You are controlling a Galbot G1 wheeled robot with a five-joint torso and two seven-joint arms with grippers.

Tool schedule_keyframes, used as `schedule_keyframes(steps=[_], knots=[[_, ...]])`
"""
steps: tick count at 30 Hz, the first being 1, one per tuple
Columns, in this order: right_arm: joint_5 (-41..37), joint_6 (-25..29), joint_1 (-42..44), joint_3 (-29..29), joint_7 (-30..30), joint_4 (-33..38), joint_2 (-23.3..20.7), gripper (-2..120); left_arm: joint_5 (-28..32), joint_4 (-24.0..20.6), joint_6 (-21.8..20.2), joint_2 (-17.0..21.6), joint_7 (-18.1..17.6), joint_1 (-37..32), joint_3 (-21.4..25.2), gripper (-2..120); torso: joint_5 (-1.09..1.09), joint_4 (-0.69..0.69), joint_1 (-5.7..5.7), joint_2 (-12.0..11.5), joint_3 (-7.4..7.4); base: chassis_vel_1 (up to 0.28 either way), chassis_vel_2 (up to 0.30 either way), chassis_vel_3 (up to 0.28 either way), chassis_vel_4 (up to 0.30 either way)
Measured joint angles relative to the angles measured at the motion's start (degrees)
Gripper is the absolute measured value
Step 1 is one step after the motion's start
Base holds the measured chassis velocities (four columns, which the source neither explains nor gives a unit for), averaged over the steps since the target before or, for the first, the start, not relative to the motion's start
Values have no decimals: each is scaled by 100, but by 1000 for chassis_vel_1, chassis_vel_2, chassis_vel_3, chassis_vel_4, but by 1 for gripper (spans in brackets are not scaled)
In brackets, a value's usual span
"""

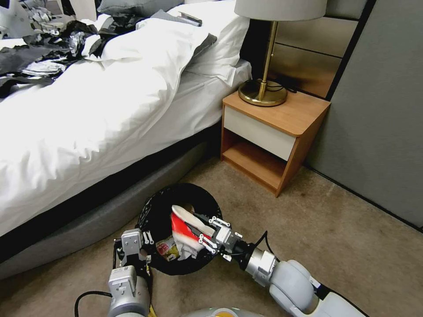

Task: Pick up the trash bin, then pick up the garbage from the floor and place it into the trash bin.

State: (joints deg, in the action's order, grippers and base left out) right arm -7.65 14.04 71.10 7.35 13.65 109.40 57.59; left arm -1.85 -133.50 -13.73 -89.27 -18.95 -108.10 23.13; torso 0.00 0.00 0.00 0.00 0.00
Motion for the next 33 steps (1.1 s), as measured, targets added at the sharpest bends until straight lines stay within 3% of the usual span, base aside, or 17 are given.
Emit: schedule_keyframes(steps=[10,18,26,30,33], knots=[[46,35,44,-111,86,81,-51,87,-39,2,-32,-6,6,30,-48,0,0,-1,0,0,0,0,0,0,0],[-36,43,-212,-384,39,462,-32,109,-97,96,-34,-5,6,41,-51,0,0,0,0,0,0,0,0,0,0],[-16,112,-189,-880,-431,1062,382,114,-71,238,-32,3,12,73,20,0,-1,1,0,0,0,0,0,0,0],[567,205,522,-1365,-1257,1415,1131,114,22,263,-1,31,12,61,94,0,-1,-1,0,0,0,0,0,0,0],[776,270,915,-1555,-1500,1491,1347,111,69,264,9,51,12,56,127,0,0,-1,0,0,0,0,0,0,0]])
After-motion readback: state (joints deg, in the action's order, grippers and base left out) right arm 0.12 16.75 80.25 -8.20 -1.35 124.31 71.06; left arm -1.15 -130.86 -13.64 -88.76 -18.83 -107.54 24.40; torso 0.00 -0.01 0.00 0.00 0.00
